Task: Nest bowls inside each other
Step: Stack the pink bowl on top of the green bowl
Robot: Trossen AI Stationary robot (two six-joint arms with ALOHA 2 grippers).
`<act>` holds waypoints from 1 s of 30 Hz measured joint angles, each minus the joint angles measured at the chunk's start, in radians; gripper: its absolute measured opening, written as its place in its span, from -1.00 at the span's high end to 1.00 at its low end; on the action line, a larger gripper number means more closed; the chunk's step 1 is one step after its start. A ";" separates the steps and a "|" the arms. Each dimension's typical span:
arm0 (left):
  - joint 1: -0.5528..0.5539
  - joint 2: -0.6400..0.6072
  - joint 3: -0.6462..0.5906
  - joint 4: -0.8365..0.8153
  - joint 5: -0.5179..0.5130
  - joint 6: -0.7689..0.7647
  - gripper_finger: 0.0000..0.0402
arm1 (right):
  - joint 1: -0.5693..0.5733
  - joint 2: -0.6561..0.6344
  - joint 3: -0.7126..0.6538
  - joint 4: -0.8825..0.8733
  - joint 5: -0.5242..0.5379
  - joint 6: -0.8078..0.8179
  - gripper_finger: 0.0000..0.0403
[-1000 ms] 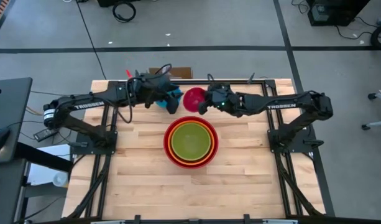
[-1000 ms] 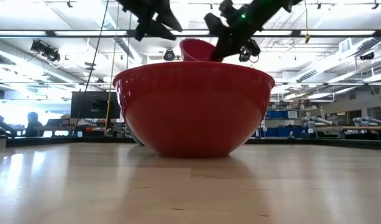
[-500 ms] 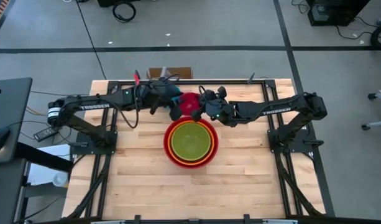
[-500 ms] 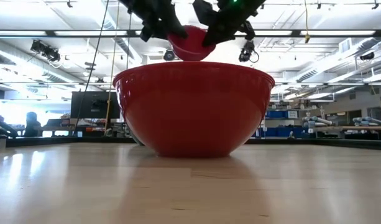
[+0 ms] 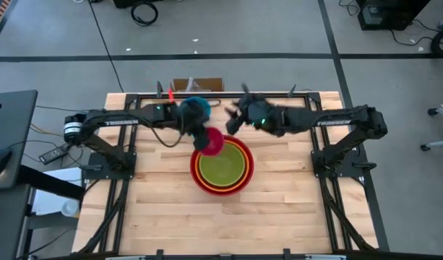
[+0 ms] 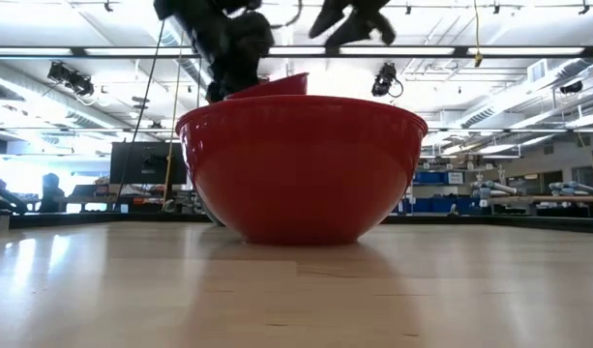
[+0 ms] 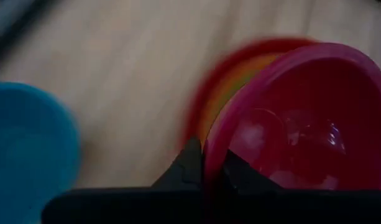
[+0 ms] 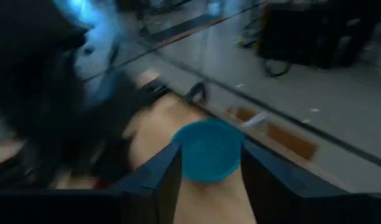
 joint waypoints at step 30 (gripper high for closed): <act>-0.085 0.292 0.005 0.129 0.070 -0.107 0.31 | -0.138 -0.065 0.015 -0.269 -0.043 0.069 0.02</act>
